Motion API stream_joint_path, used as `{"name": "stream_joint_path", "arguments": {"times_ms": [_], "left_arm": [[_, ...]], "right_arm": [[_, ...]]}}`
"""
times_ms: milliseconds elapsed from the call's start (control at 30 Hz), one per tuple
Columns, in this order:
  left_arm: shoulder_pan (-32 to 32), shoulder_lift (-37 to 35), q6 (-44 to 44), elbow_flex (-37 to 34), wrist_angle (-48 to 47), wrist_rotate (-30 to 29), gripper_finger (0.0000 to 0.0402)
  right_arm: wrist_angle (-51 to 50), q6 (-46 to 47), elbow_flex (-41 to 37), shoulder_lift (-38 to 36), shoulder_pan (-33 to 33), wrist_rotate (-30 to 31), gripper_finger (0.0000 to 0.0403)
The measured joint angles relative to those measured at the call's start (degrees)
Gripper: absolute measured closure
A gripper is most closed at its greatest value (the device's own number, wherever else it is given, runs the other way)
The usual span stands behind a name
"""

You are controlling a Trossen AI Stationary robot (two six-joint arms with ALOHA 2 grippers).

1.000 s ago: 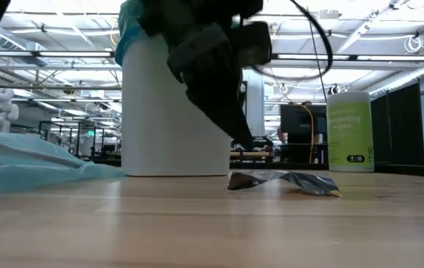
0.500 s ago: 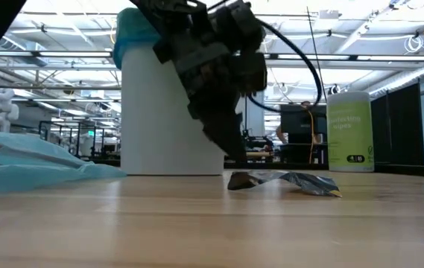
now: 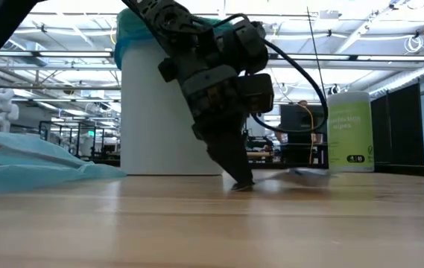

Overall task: Place trash/remove bag and relplace
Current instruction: Put the brown paper into the blue trash bag inside the white trash bin

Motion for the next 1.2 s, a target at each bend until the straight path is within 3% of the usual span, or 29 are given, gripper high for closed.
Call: {"name": "stream_joint_path", "arguments": {"times_ms": [133,333,533,833,933,1200], "left_arm": [[-1.1,0.6,-1.4,0.1,0.5,-4.1,0.0283],[-3.1,-0.2,-2.6,0.2,0.1,-10.2,0.0390],[-7.0,-2.2,-2.8,2.2,-1.2,-15.6,0.0399],[-13.0,-4.5,-0.6,13.0,-6.4,-21.2,0.0401],[-14.7,-6.8,1.7,16.2,-11.1,-26.9,0.0401],[-16.8,-17.1,1.7,20.5,-24.8,-48.7,0.0401]], "right_arm": [[0.0,0.2,0.0,0.0,1.3,0.0,0.0403],[-0.1,0.3,0.0,0.0,2.5,0.3,0.0403],[-0.2,0.3,0.0,0.0,2.5,0.3,0.0403],[-1.0,0.1,0.0,0.0,2.5,0.3,0.0403],[-1.4,0.1,0.0,0.0,2.5,0.3,0.0403],[-4.6,1.5,0.0,0.0,2.5,0.5,0.0403]]}}
